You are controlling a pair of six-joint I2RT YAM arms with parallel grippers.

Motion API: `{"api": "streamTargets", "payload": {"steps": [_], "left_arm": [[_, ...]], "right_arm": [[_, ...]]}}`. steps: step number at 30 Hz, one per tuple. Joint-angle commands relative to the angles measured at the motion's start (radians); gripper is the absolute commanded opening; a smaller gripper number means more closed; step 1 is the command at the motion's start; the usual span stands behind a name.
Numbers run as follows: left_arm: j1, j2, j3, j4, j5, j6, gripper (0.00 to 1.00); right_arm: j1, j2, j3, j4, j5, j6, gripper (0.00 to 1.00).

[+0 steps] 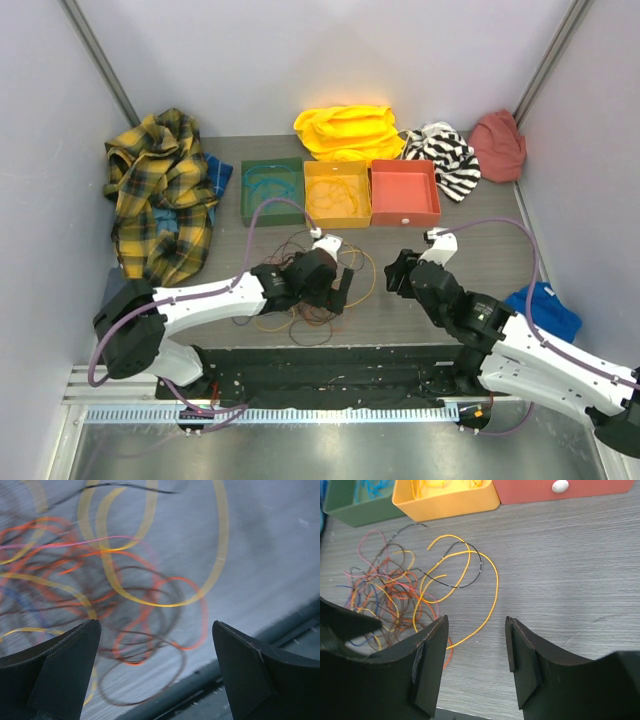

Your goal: Untangle the cables

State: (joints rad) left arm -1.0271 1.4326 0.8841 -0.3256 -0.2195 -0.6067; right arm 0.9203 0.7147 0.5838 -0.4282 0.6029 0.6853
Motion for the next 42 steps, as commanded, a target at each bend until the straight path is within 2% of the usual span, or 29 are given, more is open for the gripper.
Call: {"api": "streamTargets", "payload": {"steps": [1,5,8,16,21,23,24,27,28,29,30,34,38,42], "left_arm": [[-0.080,0.043,0.096,0.128,0.085,0.108,0.97],[-0.149,0.146,0.165,0.069,0.060,0.192,0.96],[-0.157,0.192,0.197,0.071,0.062,0.225,0.94],[-0.154,0.382,0.289,0.059,0.066,0.286,0.84],[-0.130,0.433,0.322,0.083,0.063,0.285,0.81],[-0.111,0.437,0.323,0.095,0.075,0.277,0.77],[-0.105,0.440,0.325,0.095,0.081,0.269,0.74],[-0.099,0.440,0.326,0.089,0.100,0.257,0.56],[-0.097,0.439,0.326,0.085,0.107,0.254,0.44],[-0.097,0.431,0.323,0.083,0.109,0.251,0.37],[-0.097,0.427,0.317,0.079,0.109,0.245,0.26],[-0.099,0.393,0.303,0.063,0.115,0.243,0.01],[-0.097,0.335,0.300,0.024,0.088,0.243,0.00],[-0.097,0.177,0.338,-0.049,0.004,0.248,0.00]], "right_arm": [[-0.003,-0.060,0.008,0.042,0.034,0.053,0.57],[-0.003,-0.109,0.004,0.007,0.043,0.066,0.57],[-0.001,-0.138,-0.006,-0.018,0.044,0.080,0.57],[-0.003,-0.210,-0.002,-0.061,0.046,0.091,0.56],[-0.003,-0.212,0.007,-0.064,0.044,0.086,0.56],[-0.003,-0.212,0.005,-0.064,0.044,0.085,0.56],[-0.001,-0.212,0.004,-0.066,0.044,0.082,0.56],[-0.001,-0.212,-0.004,-0.064,0.055,0.076,0.55],[-0.003,-0.215,-0.006,-0.064,0.058,0.074,0.55],[-0.003,-0.215,-0.006,-0.061,0.060,0.074,0.55],[-0.001,-0.213,-0.006,-0.060,0.061,0.071,0.55],[-0.001,-0.199,0.002,-0.050,0.061,0.063,0.55],[-0.001,-0.198,0.016,-0.049,0.055,0.062,0.54],[-0.001,-0.221,0.027,-0.058,0.055,0.060,0.53]]}}
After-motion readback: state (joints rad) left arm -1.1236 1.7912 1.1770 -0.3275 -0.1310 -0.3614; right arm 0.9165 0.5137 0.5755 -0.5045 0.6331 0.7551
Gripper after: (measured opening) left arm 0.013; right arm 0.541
